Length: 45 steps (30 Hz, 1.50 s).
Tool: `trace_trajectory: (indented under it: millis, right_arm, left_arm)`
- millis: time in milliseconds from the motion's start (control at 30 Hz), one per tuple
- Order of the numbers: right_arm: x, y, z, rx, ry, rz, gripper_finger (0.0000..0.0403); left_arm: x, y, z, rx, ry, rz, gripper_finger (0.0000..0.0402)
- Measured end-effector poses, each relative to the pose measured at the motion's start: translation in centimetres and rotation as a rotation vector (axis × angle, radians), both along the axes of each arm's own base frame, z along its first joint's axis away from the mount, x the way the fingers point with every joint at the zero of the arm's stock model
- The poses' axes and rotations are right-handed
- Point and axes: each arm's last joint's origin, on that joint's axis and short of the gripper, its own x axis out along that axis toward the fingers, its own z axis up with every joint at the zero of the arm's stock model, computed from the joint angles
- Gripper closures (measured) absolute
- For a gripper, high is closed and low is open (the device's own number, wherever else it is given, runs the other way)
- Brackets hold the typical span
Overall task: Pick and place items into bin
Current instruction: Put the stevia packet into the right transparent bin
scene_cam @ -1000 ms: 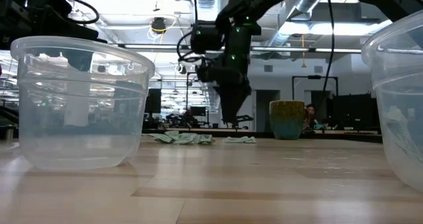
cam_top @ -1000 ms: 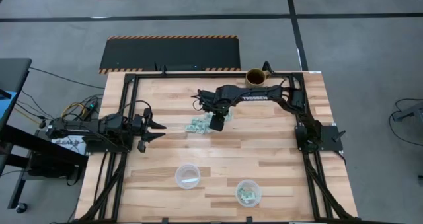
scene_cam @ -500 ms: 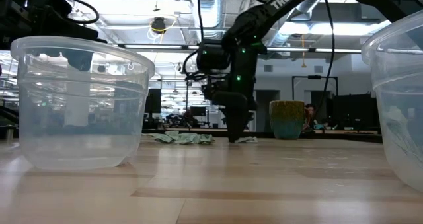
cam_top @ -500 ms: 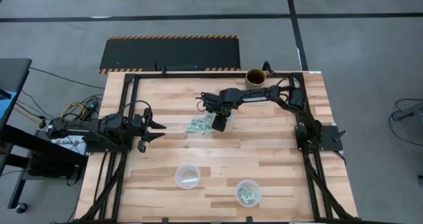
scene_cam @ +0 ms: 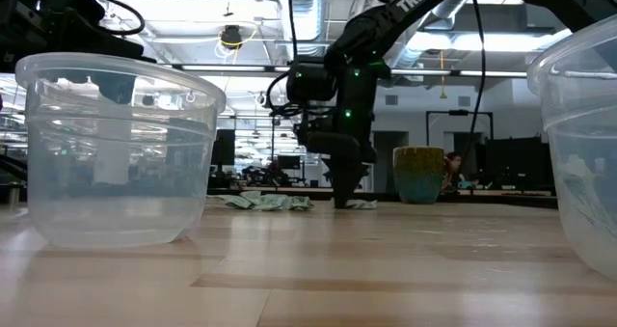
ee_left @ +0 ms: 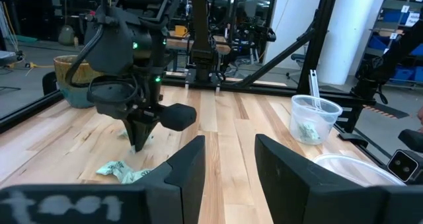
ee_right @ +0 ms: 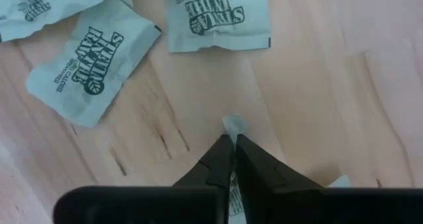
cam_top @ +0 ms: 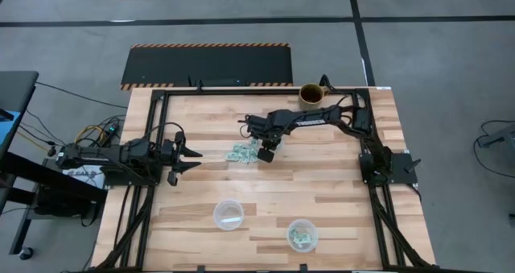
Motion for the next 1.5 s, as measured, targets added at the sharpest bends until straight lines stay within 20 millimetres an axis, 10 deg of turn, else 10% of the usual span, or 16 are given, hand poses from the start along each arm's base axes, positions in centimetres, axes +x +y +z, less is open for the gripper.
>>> trace_trajectory:
  millis: [467,933,1500]
  right_arm:
    - [0.1,2.1,9.1,-0.008,-0.126,-0.038,0.0401]
    - [-9.2,12.1,21.8,0.044,-0.281,-0.121,0.0402]
    - [-16.6,26.8,21.0,-0.082,-0.316,0.309,0.0402]
  left_arm:
    - [0.0,0.0,0.0,0.000,0.000,-0.002,0.0281]
    - [0.0,0.0,0.0,0.000,0.000,-0.002,0.0281]
    - [0.0,0.0,0.0,0.000,-0.001,-0.003,0.0281]
